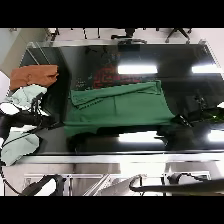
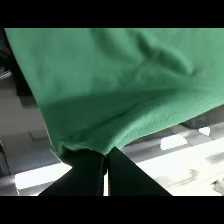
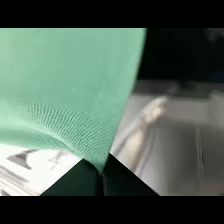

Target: Fold the shirts.

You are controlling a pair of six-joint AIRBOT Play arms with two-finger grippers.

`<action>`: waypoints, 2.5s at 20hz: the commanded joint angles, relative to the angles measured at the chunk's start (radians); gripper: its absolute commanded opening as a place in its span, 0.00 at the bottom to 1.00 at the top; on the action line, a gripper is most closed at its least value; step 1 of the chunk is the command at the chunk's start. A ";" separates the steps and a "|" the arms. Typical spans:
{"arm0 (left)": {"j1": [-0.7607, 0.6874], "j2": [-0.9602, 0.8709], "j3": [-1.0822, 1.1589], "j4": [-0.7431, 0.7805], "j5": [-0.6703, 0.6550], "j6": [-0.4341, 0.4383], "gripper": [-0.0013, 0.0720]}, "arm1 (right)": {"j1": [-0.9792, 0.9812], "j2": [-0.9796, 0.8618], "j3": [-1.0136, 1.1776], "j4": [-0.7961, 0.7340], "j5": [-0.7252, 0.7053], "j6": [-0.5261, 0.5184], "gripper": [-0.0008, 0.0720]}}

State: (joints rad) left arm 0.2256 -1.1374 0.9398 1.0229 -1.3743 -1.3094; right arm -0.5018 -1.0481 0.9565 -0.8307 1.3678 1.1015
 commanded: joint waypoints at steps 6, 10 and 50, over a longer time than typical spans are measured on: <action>-0.099 -0.352 0.523 -0.012 0.035 -0.057 0.03 | 0.193 -0.188 0.282 0.312 -0.340 -0.177 0.03; -0.102 -0.570 0.690 -0.024 0.076 -0.069 0.03 | 0.274 -0.425 0.480 0.312 -0.451 -0.221 0.03; -0.513 -0.917 1.049 -0.056 -0.012 -0.154 0.04 | 0.175 -0.407 0.511 0.093 -0.043 -0.105 0.03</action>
State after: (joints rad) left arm -0.2146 -2.0201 1.9888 0.9653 -1.3827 -1.4662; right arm -0.3008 -1.5692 1.5833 -0.6472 1.2823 0.9710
